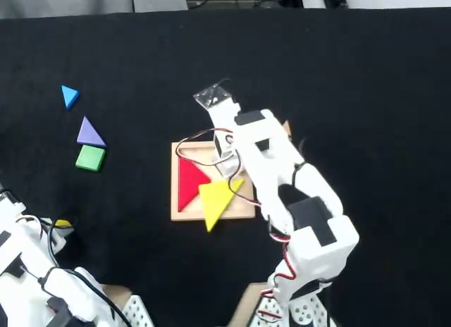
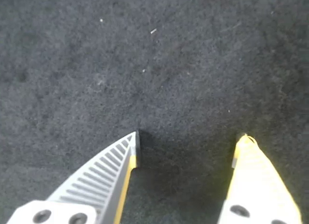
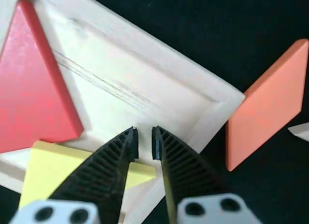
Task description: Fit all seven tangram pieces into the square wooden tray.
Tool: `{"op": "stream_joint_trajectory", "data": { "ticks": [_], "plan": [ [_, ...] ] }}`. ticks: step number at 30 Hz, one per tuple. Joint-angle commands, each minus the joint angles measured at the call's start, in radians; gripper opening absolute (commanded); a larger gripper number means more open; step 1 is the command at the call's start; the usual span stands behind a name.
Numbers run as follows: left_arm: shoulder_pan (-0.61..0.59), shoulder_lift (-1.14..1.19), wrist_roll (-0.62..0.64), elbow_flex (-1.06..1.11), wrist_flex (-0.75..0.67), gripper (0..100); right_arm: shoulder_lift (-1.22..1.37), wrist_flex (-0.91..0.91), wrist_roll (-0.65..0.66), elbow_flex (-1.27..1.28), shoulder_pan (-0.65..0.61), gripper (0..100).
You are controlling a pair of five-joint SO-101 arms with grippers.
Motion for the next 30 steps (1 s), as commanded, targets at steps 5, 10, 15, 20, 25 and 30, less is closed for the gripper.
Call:
{"op": "stream_joint_trajectory", "data": {
  "ticks": [5,10,15,20,25,30],
  "plan": [
    [0.019,-0.011,-0.008,0.002,-0.008,32,-0.016,0.028,0.112,0.036,0.011,5.6],
    [0.019,-0.011,-0.008,0.002,-0.008,32,-0.016,0.115,0.112,0.019,0.014,5.6],
    [0.019,-0.011,-0.008,0.002,-0.008,32,-0.022,0.147,0.16,0.022,0.014,5.6],
    [0.019,-0.011,-0.008,0.002,-0.008,32,-0.082,0.196,0.169,0.025,0.014,5.6],
    [0.021,-0.011,-0.008,0.002,-0.008,32,-0.179,0.218,0.241,0.113,-0.003,5.6],
    [0.021,-0.011,-0.008,0.002,-0.008,32,-0.309,0.213,0.293,0.185,-0.035,5.6]
  ]
}}
